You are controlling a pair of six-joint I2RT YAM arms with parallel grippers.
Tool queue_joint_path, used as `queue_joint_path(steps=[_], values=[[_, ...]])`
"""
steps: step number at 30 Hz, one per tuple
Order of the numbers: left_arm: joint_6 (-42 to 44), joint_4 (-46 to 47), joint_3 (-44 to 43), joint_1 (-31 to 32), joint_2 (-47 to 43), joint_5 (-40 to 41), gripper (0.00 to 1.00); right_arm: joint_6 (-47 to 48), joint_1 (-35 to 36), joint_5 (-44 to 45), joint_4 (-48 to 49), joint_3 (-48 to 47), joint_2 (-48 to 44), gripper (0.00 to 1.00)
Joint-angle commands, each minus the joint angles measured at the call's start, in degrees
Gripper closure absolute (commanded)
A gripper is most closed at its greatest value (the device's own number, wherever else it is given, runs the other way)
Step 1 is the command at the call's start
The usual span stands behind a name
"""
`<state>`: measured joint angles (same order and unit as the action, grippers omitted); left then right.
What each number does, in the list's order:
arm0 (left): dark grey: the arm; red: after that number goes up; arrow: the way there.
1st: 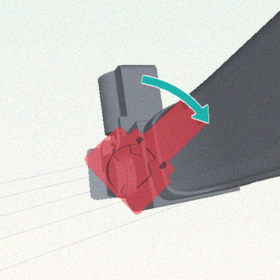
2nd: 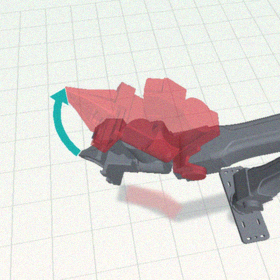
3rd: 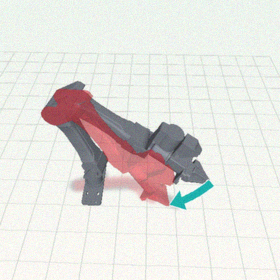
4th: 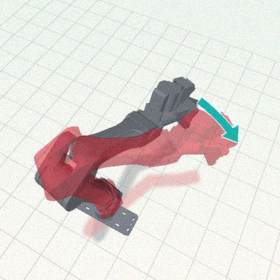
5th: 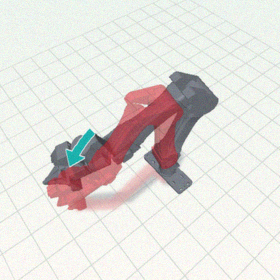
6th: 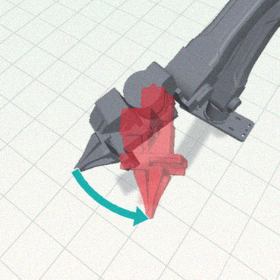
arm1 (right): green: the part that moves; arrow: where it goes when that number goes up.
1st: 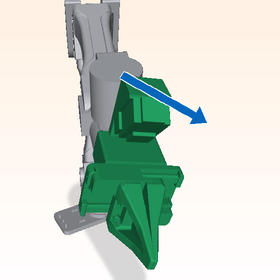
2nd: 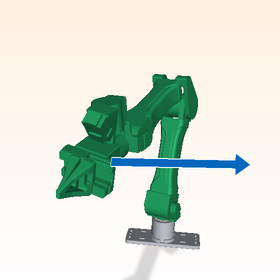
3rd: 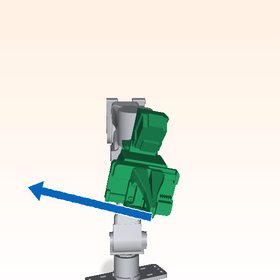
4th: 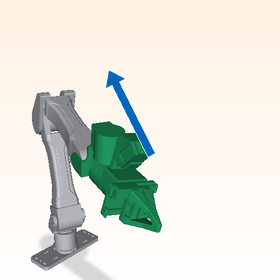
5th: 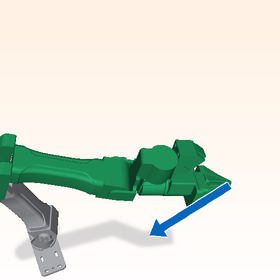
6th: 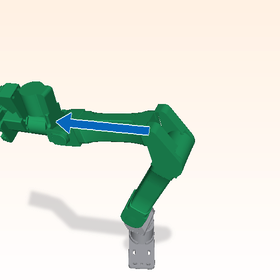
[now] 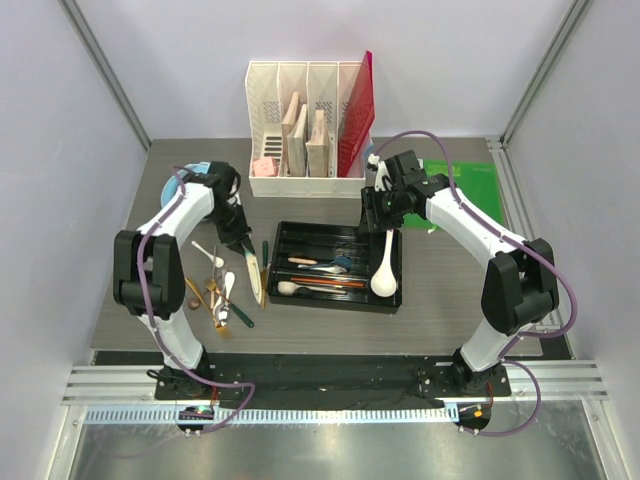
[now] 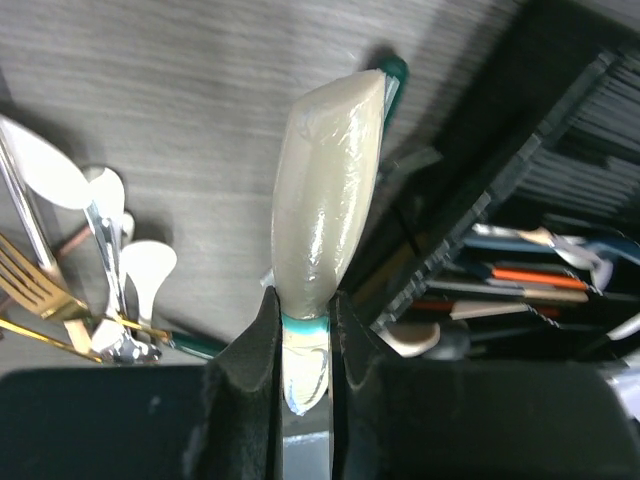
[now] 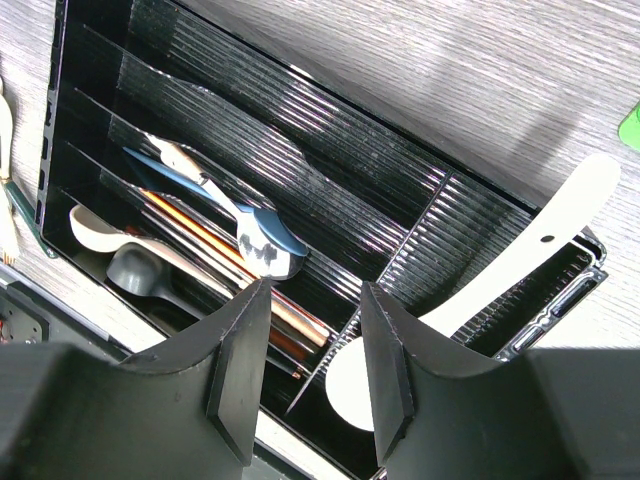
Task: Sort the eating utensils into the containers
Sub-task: Pick up the knife at the center of the board.
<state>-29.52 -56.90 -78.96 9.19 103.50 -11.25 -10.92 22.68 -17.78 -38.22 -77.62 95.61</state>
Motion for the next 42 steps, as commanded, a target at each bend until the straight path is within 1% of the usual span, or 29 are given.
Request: queue_joint_path(steps=[1, 3, 4, 6, 7, 9, 10, 12, 13, 15, 17, 18, 20, 26, 27, 28, 30, 31, 32, 34, 35, 36, 38, 39, 42], values=[[-1.7, -2.5, -1.7, -0.8, -5.2, -7.1, 1.00, -0.8, -0.3, 0.5, 0.6, -2.3, -0.3, 0.54], [-5.0, -2.2, -1.4, -0.8, -7.3, -9.6, 1.00, -0.9, -0.2, 0.6, 0.6, -2.3, -0.3, 0.54], [-6.7, -1.5, -1.2, -0.8, -8.1, -12.5, 1.00, -0.9, -0.2, 0.8, 0.5, -2.3, -0.4, 0.54], [-10.5, 1.5, 0.4, -0.8, -11.2, -15.1, 1.00, -1.1, -0.3, 1.3, 0.6, -2.3, -0.6, 0.54], [-15.3, 3.4, 1.0, -0.4, -12.3, -17.8, 1.00, -1.2, -0.2, 2.0, 0.6, -2.4, -0.5, 0.54], [-20.5, 6.4, 3.0, 0.2, -16.0, -18.9, 1.00, -1.7, -0.3, 2.9, 0.6, -2.3, -1.0, 0.54], [-25.8, 9.2, 3.7, 1.0, -17.3, -18.8, 1.00, -2.0, -0.4, 3.6, 0.6, -2.3, -1.1, 0.54], [-32.2, 12.5, 6.4, 2.1, -19.3, -17.8, 1.00, -3.1, -0.8, 4.2, 0.6, -2.3, -1.7, 0.54], [-38.4, 15.2, 7.3, 3.6, -21.1, -17.1, 1.00, -3.6, -1.0, 4.5, 0.6, -2.2, -1.8, 0.54], [-42.6, 17.0, 8.6, 5.3, -22.1, -13.1, 1.00, -5.1, -1.4, 5.0, 0.8, -2.1, -2.6, 0.54], [-46.9, 17.2, 8.0, 7.7, -21.9, -9.4, 1.00, -6.4, -2.0, 5.7, 1.1, -1.9, -3.2, 0.55], [-48.6, 17.2, 7.7, 8.5, -21.6, -6.0, 1.00, -7.8, -2.3, 5.9, 1.3, -1.8, -3.5, 0.54], [-53.4, 17.7, 7.2, 10.8, -20.7, -3.4, 1.00, -9.2, -3.2, 6.1, 2.1, -1.3, -4.5, 0.55], [-63.4, 17.8, 5.3, 15.7, -18.5, 7.5, 1.00, -13.8, -6.3, 5.7, 3.6, -0.2, -7.5, 0.57], [-66.3, 17.9, 5.5, 16.2, -18.7, 8.9, 1.00, -14.1, -6.7, 5.6, 3.6, 0.0, -7.9, 0.57], [-67.6, 17.9, 5.7, 17.3, -18.6, 13.4, 1.00, -14.6, -7.0, 5.0, 3.4, 0.1, -8.3, 0.57], [-71.9, 18.2, 8.0, 17.9, -19.4, 16.7, 1.00, -15.1, -8.1, 4.8, 2.9, -0.1, -9.7, 0.57], [-75.5, 21.1, 9.2, 18.2, -19.7, 19.9, 1.00, -15.4, -8.3, 4.6, 1.9, -0.2, -10.1, 0.57], [-77.1, 22.8, 11.0, 18.4, -19.9, 21.8, 1.00, -15.8, -8.5, 4.5, 1.7, -0.4, -11.1, 0.57], [-79.6, 25.9, 11.3, 18.8, -18.4, 24.2, 1.00, -15.9, -9.0, 4.6, 1.0, -0.6, -12.0, 0.57], [-79.7, 25.8, 9.5, 18.8, -17.2, 25.1, 1.00, -16.1, -9.0, 4.7, 1.0, -0.6, -12.5, 0.57], [-79.8, 25.6, 8.1, 18.8, -13.9, 25.0, 1.00, -16.2, -9.1, 4.9, 0.8, -0.3, -13.3, 0.57], [-80.1, 25.5, 3.7, 19.5, -10.4, 24.5, 1.00, -16.2, -9.2, 5.3, 0.8, 0.6, -14.0, 0.57], [-80.6, 25.4, 2.2, 20.7, -7.4, 24.4, 1.00, -16.3, -9.6, 5.4, 0.9, 1.0, -14.4, 0.57], [-81.8, 25.7, -4.2, 23.5, -2.6, 25.5, 1.00, -16.3, -10.1, 5.4, 0.9, 2.5, -15.3, 0.57]])
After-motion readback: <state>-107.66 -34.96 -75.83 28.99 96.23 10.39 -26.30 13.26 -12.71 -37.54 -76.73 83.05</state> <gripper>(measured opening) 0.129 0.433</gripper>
